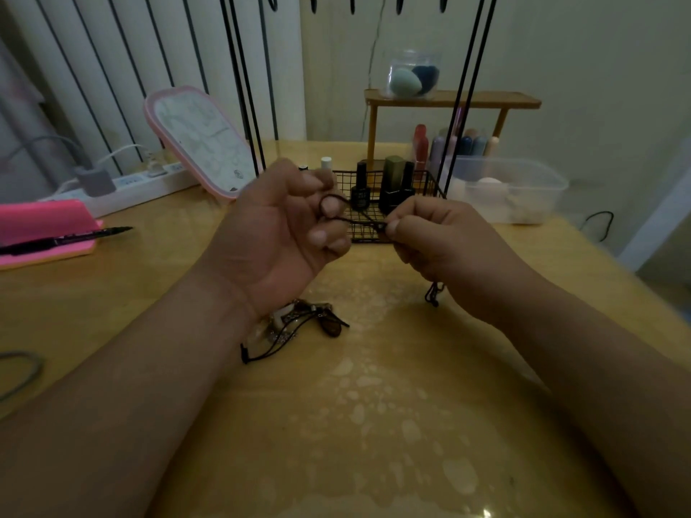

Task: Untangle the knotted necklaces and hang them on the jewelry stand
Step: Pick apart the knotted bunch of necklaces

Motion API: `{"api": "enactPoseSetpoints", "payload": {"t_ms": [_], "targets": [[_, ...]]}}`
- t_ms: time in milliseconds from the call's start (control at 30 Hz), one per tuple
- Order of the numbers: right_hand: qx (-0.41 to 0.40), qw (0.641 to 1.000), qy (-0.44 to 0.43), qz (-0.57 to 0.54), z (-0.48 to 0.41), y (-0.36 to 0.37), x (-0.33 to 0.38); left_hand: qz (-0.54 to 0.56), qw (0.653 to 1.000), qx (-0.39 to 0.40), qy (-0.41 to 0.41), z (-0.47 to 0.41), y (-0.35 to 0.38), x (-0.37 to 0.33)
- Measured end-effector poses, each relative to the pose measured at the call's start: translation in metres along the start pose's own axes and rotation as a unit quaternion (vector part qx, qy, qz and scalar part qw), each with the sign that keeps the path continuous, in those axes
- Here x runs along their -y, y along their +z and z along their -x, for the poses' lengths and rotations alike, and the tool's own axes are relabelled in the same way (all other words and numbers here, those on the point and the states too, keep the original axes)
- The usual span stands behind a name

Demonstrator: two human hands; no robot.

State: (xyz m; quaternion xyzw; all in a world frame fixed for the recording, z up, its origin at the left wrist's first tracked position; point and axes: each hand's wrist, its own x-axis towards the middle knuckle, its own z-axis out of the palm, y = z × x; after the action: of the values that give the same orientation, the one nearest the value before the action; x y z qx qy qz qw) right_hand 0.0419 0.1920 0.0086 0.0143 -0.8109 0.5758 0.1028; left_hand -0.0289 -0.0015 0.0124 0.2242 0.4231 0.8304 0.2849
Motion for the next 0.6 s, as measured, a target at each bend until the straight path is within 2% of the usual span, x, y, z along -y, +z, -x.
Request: {"api": "enactPoseSetpoints", "payload": {"t_ms": [67, 100, 133, 167, 200, 233, 267, 333, 467, 600], "targets": [[0.004, 1.000, -0.011, -0.001, 0.000, -0.002, -0.001, 0.002, 1.000, 0.008, -0.016, 0.000, -0.003, -0.005], [0.002, 1.000, -0.017, 0.000, -0.001, -0.004, -0.001, -0.051, 0.999, -0.001, -0.015, 0.000, -0.004, -0.007], [-0.003, 1.000, -0.024, 0.001, -0.001, -0.006, -0.001, -0.162, 0.987, -0.018, 0.000, 0.000, -0.005, -0.007], [-0.008, 1.000, -0.029, 0.002, -0.001, -0.007, -0.001, -0.317, 0.947, -0.039, 0.025, 0.001, -0.005, -0.005], [-0.012, 0.999, -0.035, 0.003, -0.001, -0.009, -0.001, -0.449, 0.891, -0.049, 0.049, 0.002, -0.002, -0.003], [-0.014, 0.999, -0.040, 0.006, -0.001, -0.010, -0.001, -0.530, 0.843, -0.053, 0.069, 0.003, 0.000, 0.001], [-0.014, 0.999, -0.043, 0.009, -0.001, -0.011, -0.001, -0.556, 0.825, -0.056, 0.079, 0.003, 0.004, 0.003], [-0.011, 0.999, -0.040, 0.012, -0.001, -0.013, 0.001, -0.540, 0.834, -0.077, 0.087, 0.005, 0.007, 0.005], [-0.024, 0.999, -0.037, 0.017, -0.001, -0.020, 0.004, -0.397, 0.901, -0.142, 0.102, 0.001, 0.007, -0.002], [-0.026, 0.998, -0.038, 0.032, 0.000, -0.019, 0.004, -0.334, 0.926, -0.143, 0.104, 0.000, 0.008, -0.003]]}}
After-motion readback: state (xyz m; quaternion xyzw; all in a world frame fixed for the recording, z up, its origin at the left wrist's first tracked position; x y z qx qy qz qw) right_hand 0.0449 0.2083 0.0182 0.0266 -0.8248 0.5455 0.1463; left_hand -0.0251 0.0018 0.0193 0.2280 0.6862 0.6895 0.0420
